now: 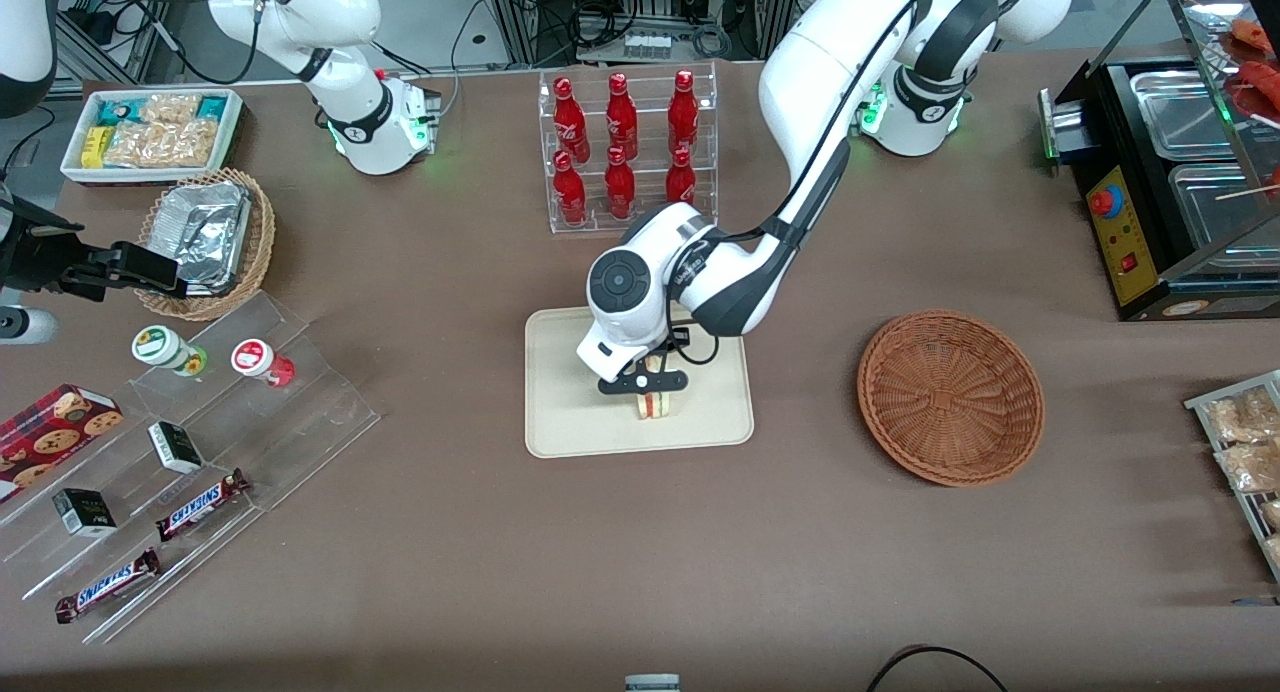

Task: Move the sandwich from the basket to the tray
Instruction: 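Carry the sandwich with the left gripper over the cream tray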

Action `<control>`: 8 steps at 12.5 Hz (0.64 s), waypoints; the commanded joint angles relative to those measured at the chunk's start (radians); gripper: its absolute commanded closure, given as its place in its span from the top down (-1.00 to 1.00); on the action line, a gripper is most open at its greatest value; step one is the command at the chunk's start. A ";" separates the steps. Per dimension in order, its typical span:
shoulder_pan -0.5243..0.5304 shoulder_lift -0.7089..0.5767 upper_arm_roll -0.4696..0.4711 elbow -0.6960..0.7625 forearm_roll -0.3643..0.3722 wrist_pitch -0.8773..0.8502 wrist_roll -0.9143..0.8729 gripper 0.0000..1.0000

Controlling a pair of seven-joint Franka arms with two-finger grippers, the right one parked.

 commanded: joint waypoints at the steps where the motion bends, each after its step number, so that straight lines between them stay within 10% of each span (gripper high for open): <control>1: -0.006 0.017 0.006 0.046 -0.012 -0.027 -0.002 -1.00; 8: -0.008 0.044 0.006 0.046 -0.038 0.016 -0.057 -1.00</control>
